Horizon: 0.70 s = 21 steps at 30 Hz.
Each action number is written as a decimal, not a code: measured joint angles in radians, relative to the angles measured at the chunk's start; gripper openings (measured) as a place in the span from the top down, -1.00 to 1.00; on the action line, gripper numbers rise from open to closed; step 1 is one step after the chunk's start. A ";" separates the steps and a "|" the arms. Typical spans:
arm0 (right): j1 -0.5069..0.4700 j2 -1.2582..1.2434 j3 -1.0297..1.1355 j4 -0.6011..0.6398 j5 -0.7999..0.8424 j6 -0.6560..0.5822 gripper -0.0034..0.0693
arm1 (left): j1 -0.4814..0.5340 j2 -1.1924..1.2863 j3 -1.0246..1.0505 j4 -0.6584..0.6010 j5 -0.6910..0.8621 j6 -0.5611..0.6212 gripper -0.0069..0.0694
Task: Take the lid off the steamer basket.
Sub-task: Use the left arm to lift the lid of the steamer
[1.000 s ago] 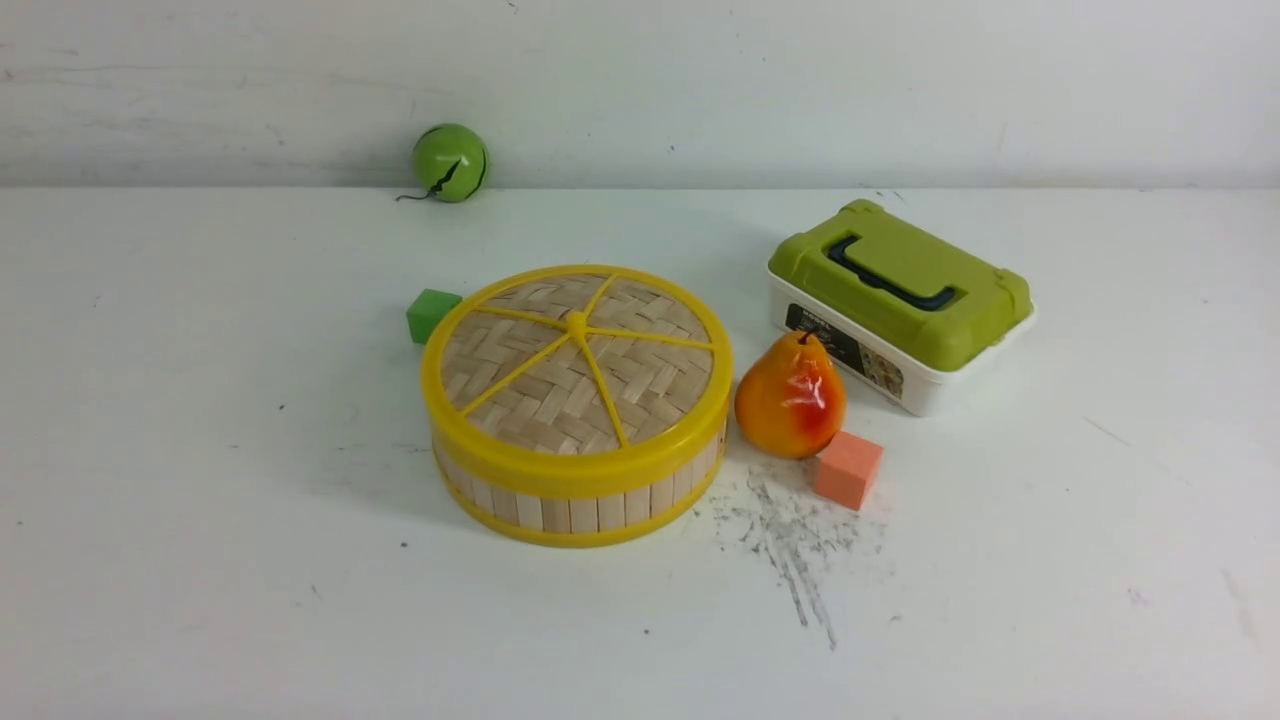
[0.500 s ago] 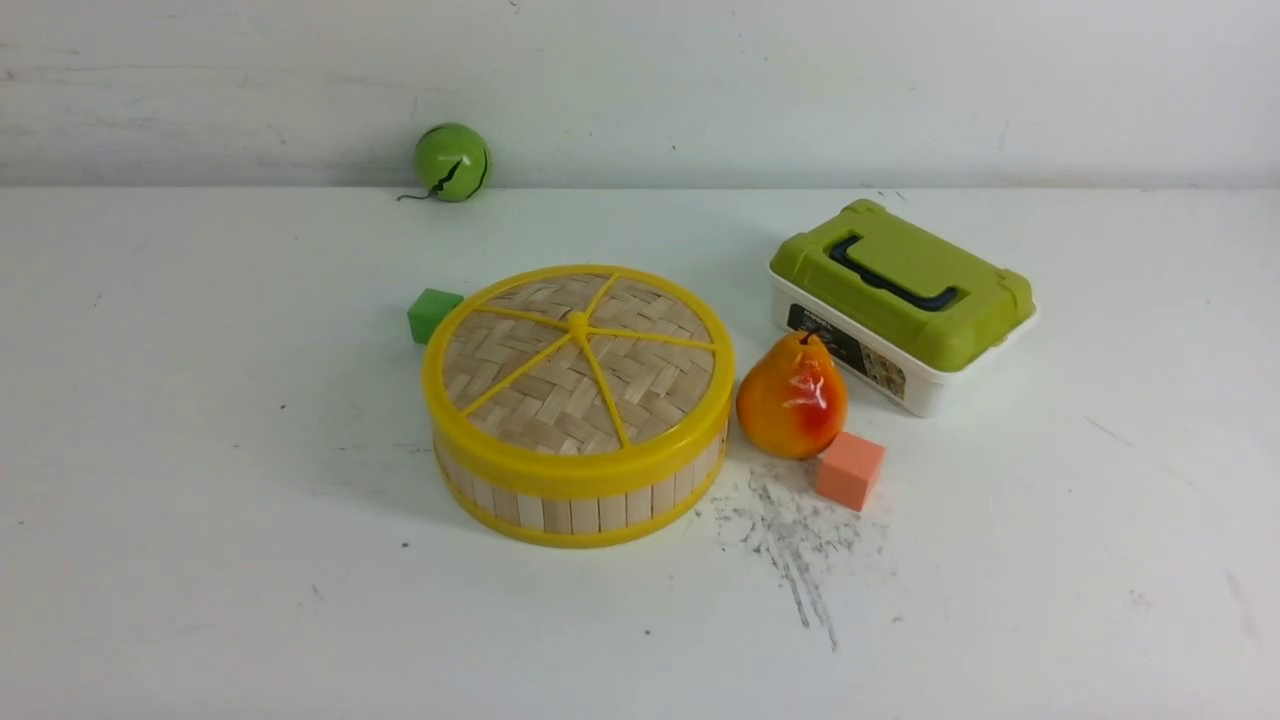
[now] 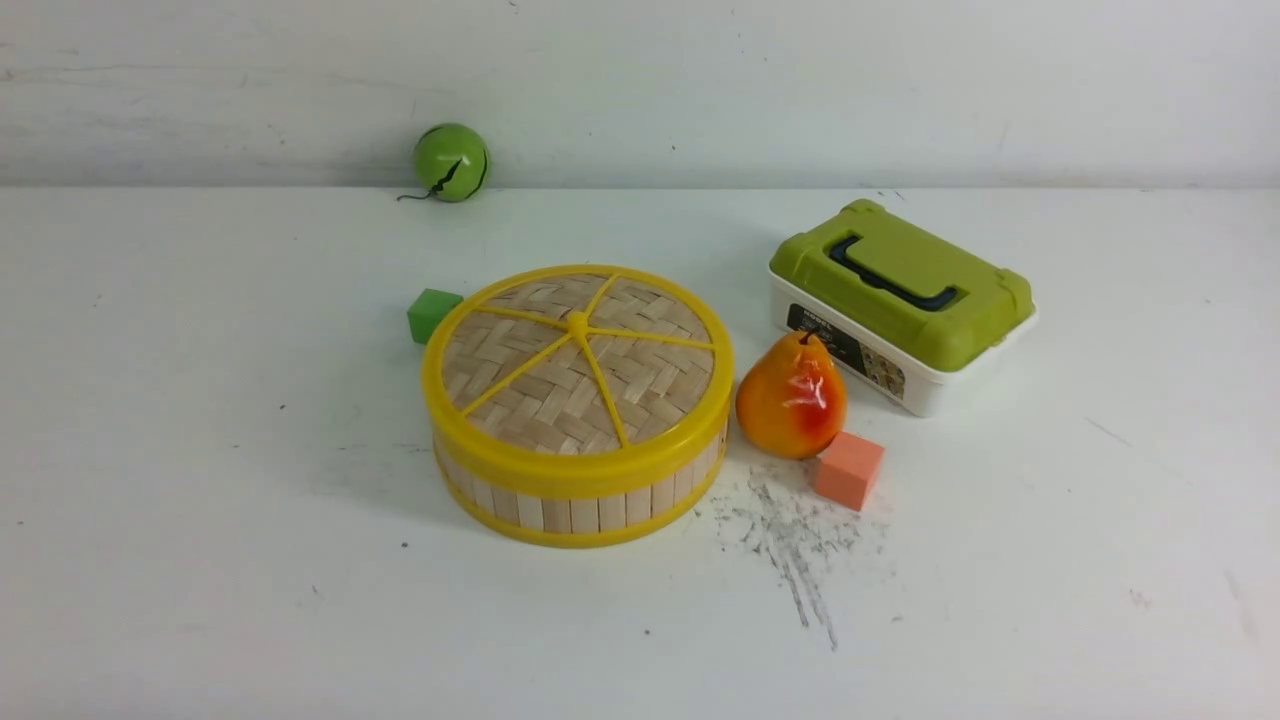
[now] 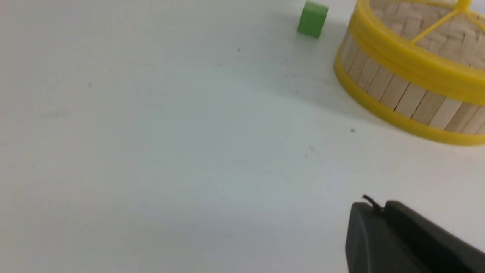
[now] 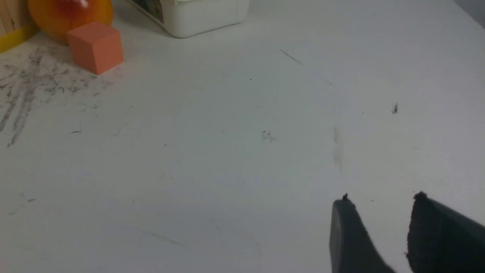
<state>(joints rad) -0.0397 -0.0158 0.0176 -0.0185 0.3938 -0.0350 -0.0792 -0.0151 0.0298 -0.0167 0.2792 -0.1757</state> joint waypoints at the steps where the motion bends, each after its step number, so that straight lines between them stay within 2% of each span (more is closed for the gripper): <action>1: 0.000 0.000 0.000 0.000 0.000 0.000 0.25 | 0.000 0.000 0.000 0.017 -0.080 0.003 0.72; 6: 0.000 0.000 0.000 0.000 0.000 0.000 0.25 | 0.000 0.000 0.000 0.094 -0.405 0.004 0.71; 10: 0.000 0.000 0.000 0.000 0.000 0.000 0.25 | 0.000 0.000 0.000 0.109 -0.625 0.001 0.69; 11: 0.000 0.000 0.000 0.000 0.000 0.000 0.25 | 0.000 0.000 0.000 0.109 -0.636 0.001 0.69; 15: 0.000 0.000 0.000 0.000 0.000 0.000 0.25 | 0.000 0.000 0.000 0.108 -0.915 -0.107 0.68; 17: 0.000 0.000 0.000 0.000 0.000 0.000 0.25 | 0.000 -0.001 -0.001 0.106 -0.973 -0.153 0.67; 21: 0.000 0.000 0.000 0.000 0.000 0.000 0.25 | 0.000 -0.001 -0.066 0.106 -0.944 -0.211 0.67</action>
<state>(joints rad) -0.0397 -0.0158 0.0176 -0.0185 0.3938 -0.0350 -0.0792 -0.0161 -0.0366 0.0891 -0.6650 -0.3870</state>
